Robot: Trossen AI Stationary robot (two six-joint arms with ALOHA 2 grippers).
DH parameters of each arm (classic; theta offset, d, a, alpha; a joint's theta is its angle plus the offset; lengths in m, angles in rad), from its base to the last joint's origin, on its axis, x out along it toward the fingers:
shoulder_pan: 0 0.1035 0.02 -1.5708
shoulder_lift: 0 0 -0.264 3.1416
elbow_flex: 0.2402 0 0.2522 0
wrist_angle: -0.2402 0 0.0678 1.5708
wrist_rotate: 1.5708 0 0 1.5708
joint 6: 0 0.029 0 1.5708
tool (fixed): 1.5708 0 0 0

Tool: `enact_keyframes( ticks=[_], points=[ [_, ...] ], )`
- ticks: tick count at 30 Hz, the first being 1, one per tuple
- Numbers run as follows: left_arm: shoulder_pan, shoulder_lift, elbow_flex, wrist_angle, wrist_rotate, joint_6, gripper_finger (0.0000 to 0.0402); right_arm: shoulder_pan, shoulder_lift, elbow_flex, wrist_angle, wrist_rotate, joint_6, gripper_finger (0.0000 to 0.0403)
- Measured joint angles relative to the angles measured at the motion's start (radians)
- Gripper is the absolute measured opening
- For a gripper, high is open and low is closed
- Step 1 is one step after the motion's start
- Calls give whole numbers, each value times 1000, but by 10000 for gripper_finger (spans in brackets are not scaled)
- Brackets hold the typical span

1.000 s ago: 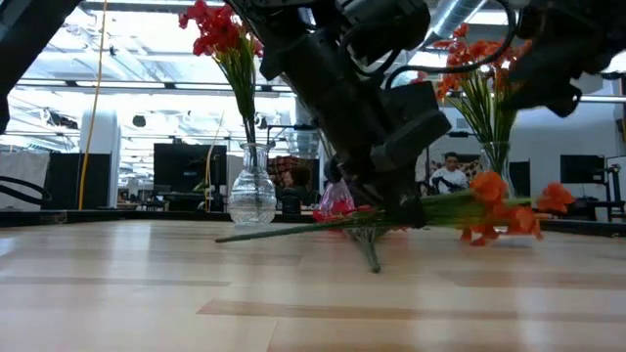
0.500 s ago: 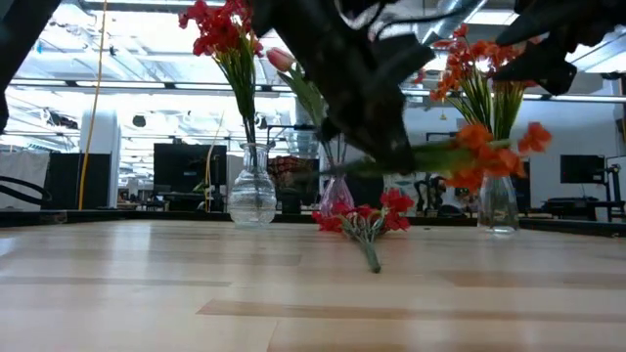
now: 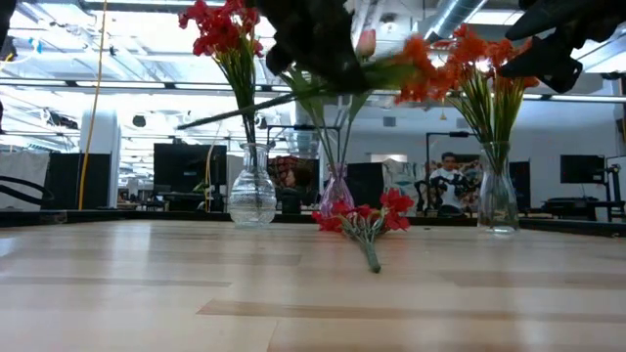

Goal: Sort flowers into vase by color
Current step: Put the orange flowers into the right transparent vase

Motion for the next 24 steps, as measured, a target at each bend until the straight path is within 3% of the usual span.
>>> enact_keyframes(
  ticks=[4,11,20,24],
  points=[
    [-5,-53,-73,164,-95,-8,10,0,19,0,7,2,0,256],
    [5,-50,-108,479,-99,126,9,-3,93,0,160,44,-69,256],
    [9,-48,-108,624,-62,197,9,-3,208,0,543,191,-351,256],
    [9,-48,-108,648,-46,208,9,-3,266,0,686,209,-438,256]
  ],
)
